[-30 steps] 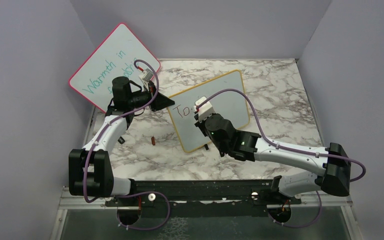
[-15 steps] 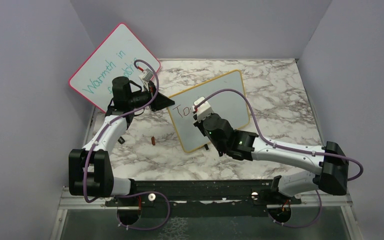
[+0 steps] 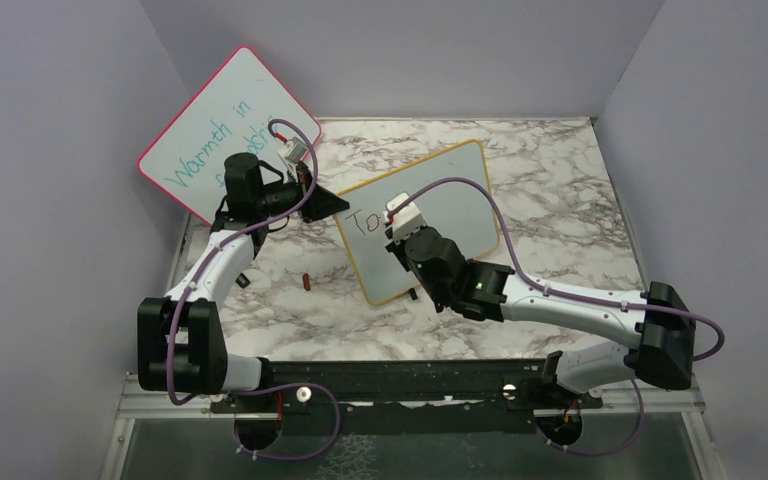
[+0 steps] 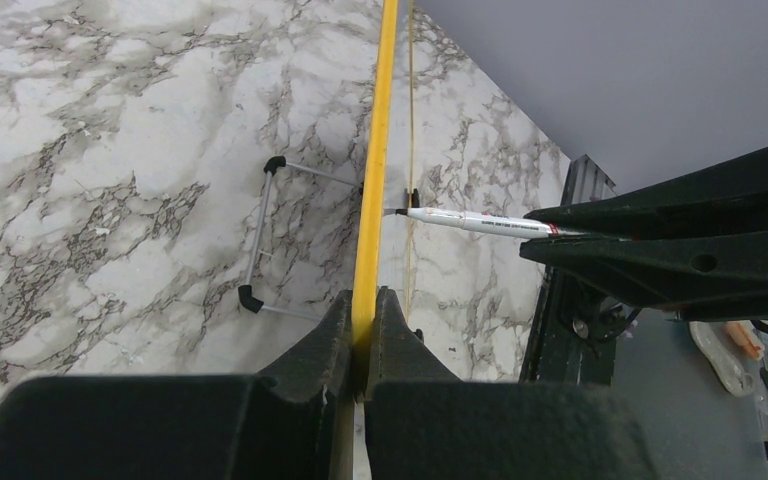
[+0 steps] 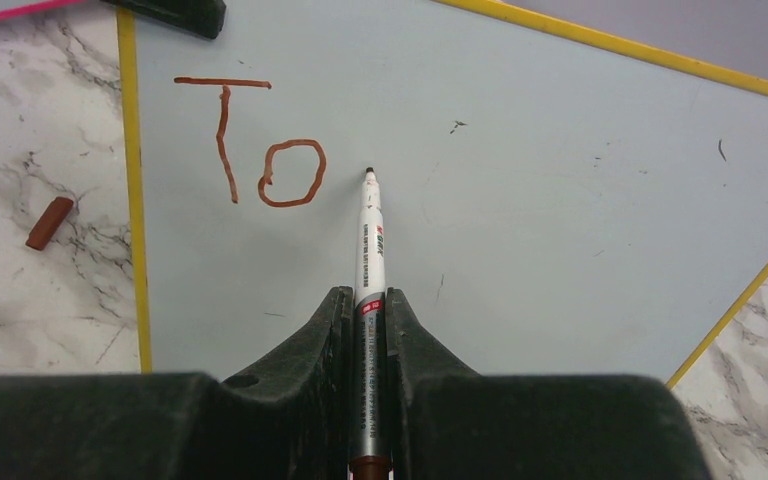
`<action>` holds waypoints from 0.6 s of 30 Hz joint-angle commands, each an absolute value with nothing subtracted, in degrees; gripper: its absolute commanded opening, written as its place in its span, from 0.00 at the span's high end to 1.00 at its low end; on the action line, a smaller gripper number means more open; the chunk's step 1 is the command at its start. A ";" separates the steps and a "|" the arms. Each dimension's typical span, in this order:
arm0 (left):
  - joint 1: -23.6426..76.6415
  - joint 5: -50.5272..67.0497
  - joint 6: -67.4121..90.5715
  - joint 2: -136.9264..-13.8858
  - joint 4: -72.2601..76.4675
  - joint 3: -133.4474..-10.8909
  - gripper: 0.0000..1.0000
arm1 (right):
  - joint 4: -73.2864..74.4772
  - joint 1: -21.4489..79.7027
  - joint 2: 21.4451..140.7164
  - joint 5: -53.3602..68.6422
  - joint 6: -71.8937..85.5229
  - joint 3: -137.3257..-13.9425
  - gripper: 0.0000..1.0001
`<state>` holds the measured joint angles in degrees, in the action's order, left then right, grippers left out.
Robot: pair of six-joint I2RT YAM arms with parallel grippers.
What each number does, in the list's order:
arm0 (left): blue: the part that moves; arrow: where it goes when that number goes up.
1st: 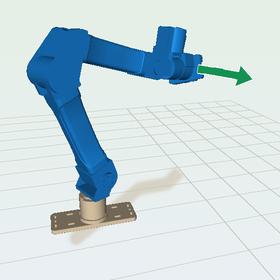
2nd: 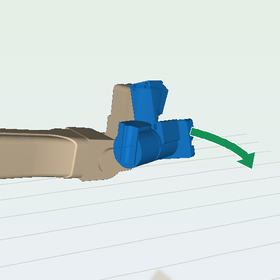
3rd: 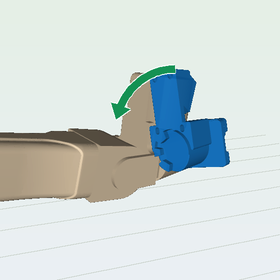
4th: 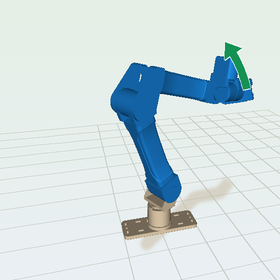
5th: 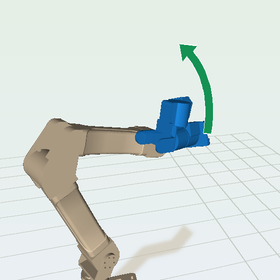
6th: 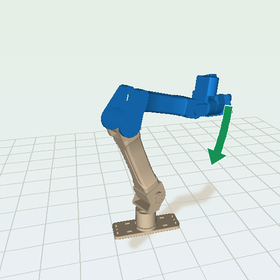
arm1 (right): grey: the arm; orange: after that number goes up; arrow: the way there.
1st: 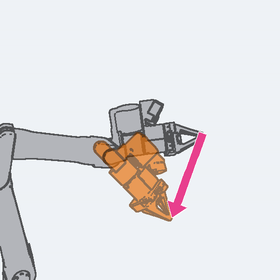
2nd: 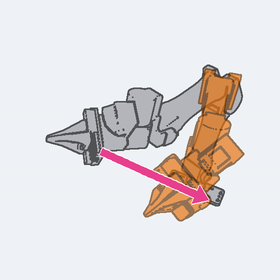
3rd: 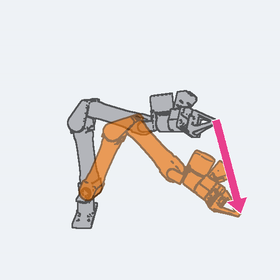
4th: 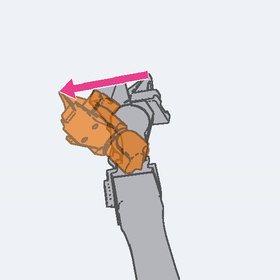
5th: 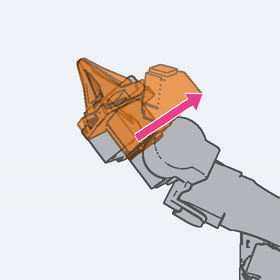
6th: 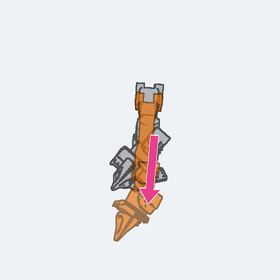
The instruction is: Write a sentence on the whiteboard
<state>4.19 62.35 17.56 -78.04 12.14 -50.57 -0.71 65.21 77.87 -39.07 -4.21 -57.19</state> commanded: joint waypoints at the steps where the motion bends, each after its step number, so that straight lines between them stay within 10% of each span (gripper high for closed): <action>1: 4.48 62.23 13.27 -79.48 9.40 -50.36 1.00 | -3.95 64.78 78.83 -39.13 -5.30 -57.49 1.00; 18: 4.41 62.05 13.18 -79.50 9.23 -50.36 1.00 | -2.00 64.78 78.44 -35.06 -5.13 -57.44 0.99</action>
